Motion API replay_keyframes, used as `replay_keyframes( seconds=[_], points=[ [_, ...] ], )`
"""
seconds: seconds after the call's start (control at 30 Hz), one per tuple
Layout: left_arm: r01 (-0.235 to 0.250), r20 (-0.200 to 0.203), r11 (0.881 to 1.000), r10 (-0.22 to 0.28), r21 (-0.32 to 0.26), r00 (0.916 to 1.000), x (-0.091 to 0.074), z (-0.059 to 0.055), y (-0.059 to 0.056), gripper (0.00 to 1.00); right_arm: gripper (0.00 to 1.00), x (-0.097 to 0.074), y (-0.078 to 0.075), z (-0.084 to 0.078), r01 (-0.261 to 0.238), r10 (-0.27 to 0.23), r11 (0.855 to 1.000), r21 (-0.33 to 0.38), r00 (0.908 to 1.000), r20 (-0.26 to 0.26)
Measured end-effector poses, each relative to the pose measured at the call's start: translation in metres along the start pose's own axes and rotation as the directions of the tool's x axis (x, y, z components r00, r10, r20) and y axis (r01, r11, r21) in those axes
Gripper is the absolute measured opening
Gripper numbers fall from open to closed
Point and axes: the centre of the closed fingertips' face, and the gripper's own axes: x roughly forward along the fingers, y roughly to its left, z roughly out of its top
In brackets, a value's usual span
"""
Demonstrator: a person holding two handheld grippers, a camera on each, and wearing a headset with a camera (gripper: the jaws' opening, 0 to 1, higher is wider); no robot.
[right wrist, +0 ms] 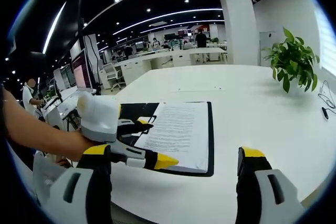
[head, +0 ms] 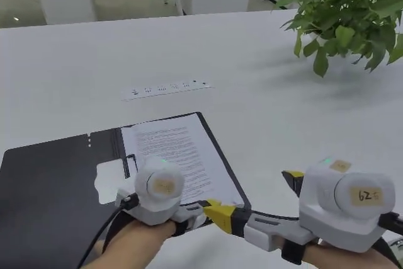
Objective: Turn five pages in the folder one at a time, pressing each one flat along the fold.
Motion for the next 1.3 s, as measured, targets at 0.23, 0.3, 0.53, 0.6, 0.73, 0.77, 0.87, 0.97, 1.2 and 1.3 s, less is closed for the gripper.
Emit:
replay_keyframes(
  seconds=[0.23, 0.3, 0.53, 0.6, 0.73, 0.77, 0.87, 0.97, 1.2, 1.3],
  points=[
    [-0.005, 0.009, 1.0, 0.005, -0.018, 0.9999, 0.016, -0.001, -0.004, 0.86, 0.99, 0.0, -0.003, -0.002, 0.01, -0.01, 1.0, 0.018, 0.9999, 0.001],
    [-0.01, 0.012, 1.0, 0.01, -0.024, 0.9999, 0.019, -0.001, -0.005, 0.85, 0.99, 0.001, -0.004, -0.003, 0.014, -0.014, 1.0, 0.023, 0.9999, 0.001],
    [-0.016, 0.016, 0.999, 0.017, -0.034, 0.9997, 0.033, -0.004, -0.008, 0.82, 0.99, 0.001, -0.006, -0.006, 0.017, -0.017, 0.999, 0.028, 0.9998, -0.006],
    [-0.019, 0.01, 0.999, 0.02, -0.03, 0.9998, 0.036, -0.007, -0.009, 0.8, 0.99, 0.002, -0.006, -0.006, 0.017, -0.017, 0.999, 0.031, 0.9998, -0.005],
    [-0.042, -0.004, 0.998, 0.042, -0.038, 0.9991, 0.039, -0.014, -0.007, 0.77, 0.99, 0.003, -0.006, -0.008, 0.017, -0.016, 0.999, 0.04, 0.9998, -0.007],
    [-0.046, -0.003, 0.998, 0.045, -0.035, 0.999, 0.04, -0.014, -0.007, 0.76, 0.99, 0.004, -0.006, -0.008, 0.016, -0.016, 0.999, 0.042, 0.9999, -0.007],
    [-0.059, -0.001, 0.998, 0.059, -0.008, 0.9983, 0.042, -0.016, -0.006, 0.75, 0.99, 0.006, -0.006, -0.011, 0.016, -0.016, 0.998, 0.054, 0.9998, -0.012],
    [-0.069, 0.008, 0.998, 0.069, 0.002, 0.9976, 0.041, -0.017, -0.005, 0.73, 0.98, 0.008, -0.006, -0.013, 0.016, -0.016, 0.998, 0.062, 0.9998, -0.012],
    [-0.066, 0.072, 0.998, 0.064, 0.023, 0.9953, 0.039, -0.019, -0.006, 0.68, 0.98, 0.012, -0.006, -0.018, 0.012, -0.01, 0.997, 0.082, 0.9997, -0.024],
    [-0.057, 0.097, 0.998, 0.054, 0.033, 0.9939, 0.038, -0.019, -0.007, 0.62, 0.98, 0.013, -0.006, -0.019, 0.011, -0.009, 0.996, 0.088, 0.9997, -0.025]
  ],
)
